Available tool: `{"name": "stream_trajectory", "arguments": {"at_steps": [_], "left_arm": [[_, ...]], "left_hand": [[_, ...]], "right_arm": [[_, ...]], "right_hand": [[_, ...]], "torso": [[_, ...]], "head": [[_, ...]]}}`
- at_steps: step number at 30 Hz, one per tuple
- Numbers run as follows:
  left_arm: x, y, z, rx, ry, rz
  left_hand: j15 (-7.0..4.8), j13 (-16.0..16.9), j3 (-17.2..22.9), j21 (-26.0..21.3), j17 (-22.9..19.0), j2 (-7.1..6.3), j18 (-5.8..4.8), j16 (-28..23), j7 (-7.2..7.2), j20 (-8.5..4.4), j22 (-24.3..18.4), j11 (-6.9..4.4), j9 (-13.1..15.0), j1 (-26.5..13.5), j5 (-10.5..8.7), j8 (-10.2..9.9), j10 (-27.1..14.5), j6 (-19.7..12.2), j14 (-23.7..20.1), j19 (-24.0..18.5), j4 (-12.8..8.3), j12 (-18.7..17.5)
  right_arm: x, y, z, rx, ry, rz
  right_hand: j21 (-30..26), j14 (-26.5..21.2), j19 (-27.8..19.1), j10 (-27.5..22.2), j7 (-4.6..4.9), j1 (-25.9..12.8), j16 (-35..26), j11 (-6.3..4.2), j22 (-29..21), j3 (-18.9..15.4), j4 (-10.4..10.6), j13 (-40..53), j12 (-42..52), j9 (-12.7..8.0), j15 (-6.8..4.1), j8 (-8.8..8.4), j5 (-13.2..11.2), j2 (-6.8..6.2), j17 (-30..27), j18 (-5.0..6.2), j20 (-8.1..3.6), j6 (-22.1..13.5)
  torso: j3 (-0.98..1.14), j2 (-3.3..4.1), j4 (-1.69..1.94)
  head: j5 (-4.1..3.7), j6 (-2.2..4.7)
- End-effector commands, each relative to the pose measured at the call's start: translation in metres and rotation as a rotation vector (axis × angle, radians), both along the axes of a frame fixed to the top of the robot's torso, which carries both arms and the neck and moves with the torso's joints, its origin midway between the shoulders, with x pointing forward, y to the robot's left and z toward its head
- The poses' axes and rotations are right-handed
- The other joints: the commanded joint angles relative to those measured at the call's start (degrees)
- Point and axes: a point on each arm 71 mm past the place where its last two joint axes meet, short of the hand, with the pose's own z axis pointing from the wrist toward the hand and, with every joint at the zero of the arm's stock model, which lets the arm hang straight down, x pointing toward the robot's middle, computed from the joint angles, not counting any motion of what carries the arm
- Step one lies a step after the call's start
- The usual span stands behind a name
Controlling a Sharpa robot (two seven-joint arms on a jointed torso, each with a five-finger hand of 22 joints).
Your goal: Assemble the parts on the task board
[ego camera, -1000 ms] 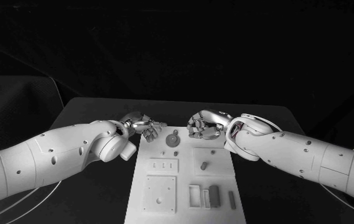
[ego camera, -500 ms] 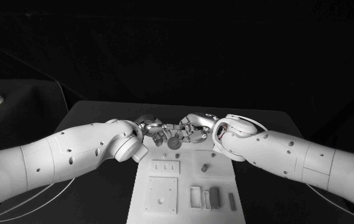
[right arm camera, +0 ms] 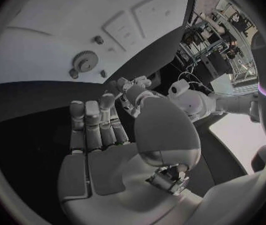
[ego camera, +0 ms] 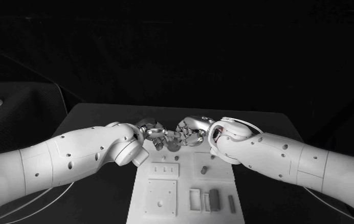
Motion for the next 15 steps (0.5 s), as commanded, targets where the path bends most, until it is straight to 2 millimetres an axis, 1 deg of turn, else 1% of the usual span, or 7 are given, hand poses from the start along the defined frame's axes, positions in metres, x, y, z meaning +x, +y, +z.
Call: {"name": "stream_trajectory", "arguments": {"at_steps": [1, 4, 8, 15], "left_arm": [[-0.0003, -0.0021, 0.0000, 0.024, 0.002, -0.005], [0.0003, -0.0018, -0.0005, 0.041, 0.002, 0.006], [0.0004, -0.0025, -0.0015, 0.060, 0.012, 0.014], [0.0008, -0.0039, -0.0023, 0.071, 0.021, 0.024]], "left_hand": [[-0.11, 0.07, 0.03, 0.01, 0.06, 0.06, 0.84, 0.40, 0.07, -0.46, -0.06, 0.01, -0.03, 0.51, 0.27, -0.26, -0.31, 0.24, -0.40, -0.11, -0.27, 0.17], [-0.12, 0.09, 0.14, 0.03, 0.12, 0.13, 0.83, 0.44, 0.06, -0.46, -0.05, 0.01, -0.02, 0.71, 0.29, -0.25, -0.28, 0.31, -0.37, -0.08, -0.32, 0.20], [-0.16, 0.17, 0.47, 0.12, 0.29, 0.39, 0.82, 0.57, 0.02, -0.47, -0.03, -0.04, 0.03, 1.19, 0.33, -0.17, -0.09, 0.58, -0.23, 0.07, -0.38, 0.34], [-0.18, 0.20, 0.60, 0.16, 0.37, 0.54, 0.81, 0.63, 0.00, -0.47, -0.02, -0.07, 0.05, 1.33, 0.35, -0.14, 0.00, 0.71, -0.16, 0.14, -0.35, 0.40]], "right_arm": [[-0.0014, 0.0025, -0.0012, -0.030, 0.001, 0.002], [-0.0021, 0.0043, -0.0009, -0.029, -0.002, 0.004], [-0.0029, 0.0063, -0.0007, -0.029, -0.003, 0.007], [-0.0046, 0.0101, -0.0003, -0.032, -0.006, 0.012]], "right_hand": [[1.25, 0.38, 0.16, 0.40, 0.73, 0.00, 0.27, 0.10, -0.03, -0.20, -0.01, -0.07, 0.28, 0.06, -0.14, 0.34, 0.22, -0.56, -0.09, -0.19, -0.08, 0.40], [1.26, 0.40, 0.16, 0.42, 0.72, 0.00, 0.28, 0.10, -0.03, -0.20, 0.00, -0.07, 0.29, 0.06, -0.14, 0.34, 0.22, -0.56, -0.09, -0.19, -0.08, 0.41], [1.28, 0.42, 0.19, 0.45, 0.72, -0.02, 0.30, 0.09, -0.02, -0.20, 0.01, -0.06, 0.32, 0.06, -0.15, 0.34, 0.24, -0.57, -0.08, -0.19, -0.08, 0.43], [1.31, 0.46, 0.21, 0.49, 0.71, -0.03, 0.33, 0.08, -0.01, -0.20, 0.02, -0.06, 0.35, 0.06, -0.15, 0.34, 0.25, -0.58, -0.08, -0.18, -0.09, 0.45]], "torso": [[0.05, 0.13, -0.01], [0.09, 0.12, 0.07], [0.14, 0.12, 0.05], [0.10, 0.08, 0.04]], "head": [[0.03, -0.05], [-0.11, -0.19], [-0.06, -0.39], [-0.11, -0.41]]}}
